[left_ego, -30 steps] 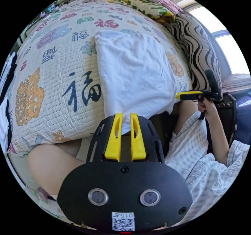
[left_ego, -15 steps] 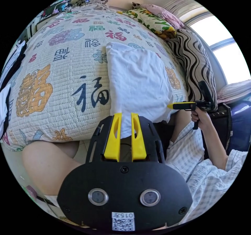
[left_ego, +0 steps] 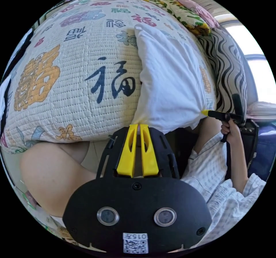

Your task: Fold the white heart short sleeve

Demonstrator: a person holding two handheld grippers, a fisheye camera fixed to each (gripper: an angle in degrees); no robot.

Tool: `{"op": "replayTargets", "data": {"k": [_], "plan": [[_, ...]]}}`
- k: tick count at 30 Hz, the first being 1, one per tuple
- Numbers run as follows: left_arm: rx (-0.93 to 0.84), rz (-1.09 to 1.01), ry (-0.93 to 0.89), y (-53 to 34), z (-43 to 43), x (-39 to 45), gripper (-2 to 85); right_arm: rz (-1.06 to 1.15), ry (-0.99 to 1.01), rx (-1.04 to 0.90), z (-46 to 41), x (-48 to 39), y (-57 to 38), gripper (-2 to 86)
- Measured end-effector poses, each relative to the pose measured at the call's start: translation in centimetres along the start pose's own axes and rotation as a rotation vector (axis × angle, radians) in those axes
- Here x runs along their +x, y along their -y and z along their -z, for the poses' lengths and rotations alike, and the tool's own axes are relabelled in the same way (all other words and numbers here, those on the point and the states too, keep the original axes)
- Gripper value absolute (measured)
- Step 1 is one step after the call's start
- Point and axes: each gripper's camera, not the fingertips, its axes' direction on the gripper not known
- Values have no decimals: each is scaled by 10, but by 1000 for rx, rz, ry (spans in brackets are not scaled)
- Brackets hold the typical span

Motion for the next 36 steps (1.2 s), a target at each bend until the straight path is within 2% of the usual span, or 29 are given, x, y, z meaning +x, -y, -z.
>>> {"op": "replayTargets", "data": {"k": [4,7,10,14,20,22,29,31,36], "plan": [[116,-10,-197,18,55,-43,51,74,253,252,61,27,-12,44],[239,-54,-398,47,95,-80,54,143,338,411,95,46,-4,67],[280,-81,-572,87,124,-115,60,121,396,420,105,67,20,87],[244,-85,-484,141,135,-137,78,141,409,391,105,75,51,106],[136,-61,-558,226,95,-166,106,185,298,303,98,73,92,124],[134,-82,-656,247,84,-173,99,204,340,282,97,74,104,117],[42,-209,-791,287,64,-152,72,255,441,219,85,73,128,81],[2,-237,-763,294,63,-146,37,255,454,204,82,71,131,59],[39,-351,-718,300,93,-134,17,291,383,240,99,58,128,37]]}}
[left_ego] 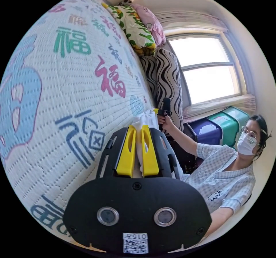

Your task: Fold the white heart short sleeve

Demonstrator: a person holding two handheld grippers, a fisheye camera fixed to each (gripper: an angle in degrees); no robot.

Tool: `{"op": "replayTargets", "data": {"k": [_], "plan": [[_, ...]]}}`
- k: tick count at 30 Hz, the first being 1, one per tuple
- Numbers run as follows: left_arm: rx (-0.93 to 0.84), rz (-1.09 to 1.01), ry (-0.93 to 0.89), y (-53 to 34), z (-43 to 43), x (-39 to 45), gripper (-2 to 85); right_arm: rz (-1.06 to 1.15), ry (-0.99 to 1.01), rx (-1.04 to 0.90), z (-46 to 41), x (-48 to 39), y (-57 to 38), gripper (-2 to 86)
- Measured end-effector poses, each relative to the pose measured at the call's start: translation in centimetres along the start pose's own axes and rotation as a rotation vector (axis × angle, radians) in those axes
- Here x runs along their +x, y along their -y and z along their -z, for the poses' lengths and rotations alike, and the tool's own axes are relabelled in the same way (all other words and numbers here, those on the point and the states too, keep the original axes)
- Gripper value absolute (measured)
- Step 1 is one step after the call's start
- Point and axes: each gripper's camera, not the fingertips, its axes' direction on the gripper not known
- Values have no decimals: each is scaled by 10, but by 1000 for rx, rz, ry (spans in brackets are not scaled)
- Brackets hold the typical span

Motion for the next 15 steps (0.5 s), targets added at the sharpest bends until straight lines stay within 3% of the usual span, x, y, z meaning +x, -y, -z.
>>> {"op": "replayTargets", "data": {"k": [8,15], "plan": [[34,-158,145,35,18,58,13,84,-143,58,12,-47,24,33],[-33,-406,173,-37,23,132,6,241,-124,18,2,-106,-34,36]]}}
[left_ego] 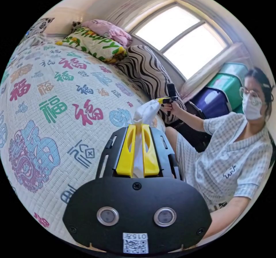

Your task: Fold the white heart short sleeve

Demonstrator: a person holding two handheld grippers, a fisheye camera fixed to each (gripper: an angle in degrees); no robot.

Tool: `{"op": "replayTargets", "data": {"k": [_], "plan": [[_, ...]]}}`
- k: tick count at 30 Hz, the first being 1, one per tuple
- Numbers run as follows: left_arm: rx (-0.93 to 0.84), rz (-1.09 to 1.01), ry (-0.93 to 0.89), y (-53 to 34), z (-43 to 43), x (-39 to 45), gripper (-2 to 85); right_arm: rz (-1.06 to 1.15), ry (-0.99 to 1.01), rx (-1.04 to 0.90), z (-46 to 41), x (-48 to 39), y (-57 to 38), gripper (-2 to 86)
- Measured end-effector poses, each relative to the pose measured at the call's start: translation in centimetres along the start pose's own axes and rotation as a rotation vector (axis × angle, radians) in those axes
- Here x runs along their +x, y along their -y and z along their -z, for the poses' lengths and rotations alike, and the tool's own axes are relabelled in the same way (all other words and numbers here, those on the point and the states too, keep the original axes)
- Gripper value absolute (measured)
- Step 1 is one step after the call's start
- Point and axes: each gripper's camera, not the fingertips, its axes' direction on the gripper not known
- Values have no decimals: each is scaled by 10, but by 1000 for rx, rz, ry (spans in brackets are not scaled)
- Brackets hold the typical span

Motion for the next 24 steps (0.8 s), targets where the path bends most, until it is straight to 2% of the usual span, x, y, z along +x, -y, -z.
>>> {"op": "replayTargets", "data": {"k": [5,12,14,15,19,21,24], "plan": [[-33,-43,6,-66,-4,64,-4,49,-33,-76,-23,-50,-61,37],[-195,168,59,-132,-57,78,-1,-12,-163,-331,-108,-62,-120,41],[-218,216,78,-132,-67,83,11,-22,-197,-387,-127,-61,-124,43],[-220,245,91,-130,-72,88,51,-27,-216,-404,-133,-61,-126,44],[-222,388,117,-125,-95,98,117,-51,-202,-388,-137,-58,-129,46],[-169,415,66,-121,-105,100,111,-71,-186,-358,-137,-53,-131,45],[-153,470,16,-114,-120,94,51,-96,-152,-328,-147,-46,-131,33]]}}
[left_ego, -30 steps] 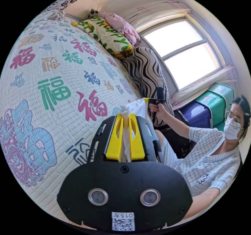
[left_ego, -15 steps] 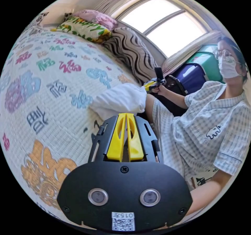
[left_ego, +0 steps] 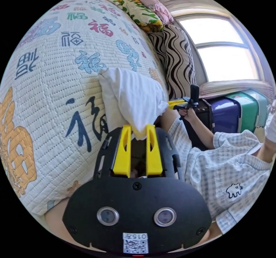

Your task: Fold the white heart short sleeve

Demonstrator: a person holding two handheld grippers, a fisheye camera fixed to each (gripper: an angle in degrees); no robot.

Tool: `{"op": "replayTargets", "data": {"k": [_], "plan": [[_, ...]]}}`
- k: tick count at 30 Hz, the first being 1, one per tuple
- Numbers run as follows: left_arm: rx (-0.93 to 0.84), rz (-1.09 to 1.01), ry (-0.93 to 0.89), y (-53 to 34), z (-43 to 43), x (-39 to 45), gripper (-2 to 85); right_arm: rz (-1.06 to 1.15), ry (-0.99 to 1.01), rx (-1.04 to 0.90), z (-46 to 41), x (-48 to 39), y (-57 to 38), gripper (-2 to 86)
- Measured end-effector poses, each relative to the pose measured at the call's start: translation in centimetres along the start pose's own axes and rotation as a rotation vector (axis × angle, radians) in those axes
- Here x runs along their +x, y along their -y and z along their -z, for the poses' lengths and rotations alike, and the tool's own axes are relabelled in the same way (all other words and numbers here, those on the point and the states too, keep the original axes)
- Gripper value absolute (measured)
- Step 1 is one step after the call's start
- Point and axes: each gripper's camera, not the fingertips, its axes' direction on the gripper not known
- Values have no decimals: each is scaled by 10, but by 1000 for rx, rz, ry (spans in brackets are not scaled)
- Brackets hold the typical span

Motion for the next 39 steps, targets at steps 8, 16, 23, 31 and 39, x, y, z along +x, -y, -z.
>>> {"op": "replayTargets", "data": {"k": [8,16,23,31,39], "plan": [[-51,19,127,6,9,5,27,87,-173,-274,-63,-8,5,12],[15,43,266,-8,51,57,57,58,-307,-231,-51,-4,4,7],[38,-24,252,14,34,89,34,144,-162,-182,-90,12,40,-2],[14,10,224,-2,81,90,32,-147,11,-52,-74,103,14,7],[137,103,-56,-14,149,53,138,-236,298,218,-64,188,0,119]]}}
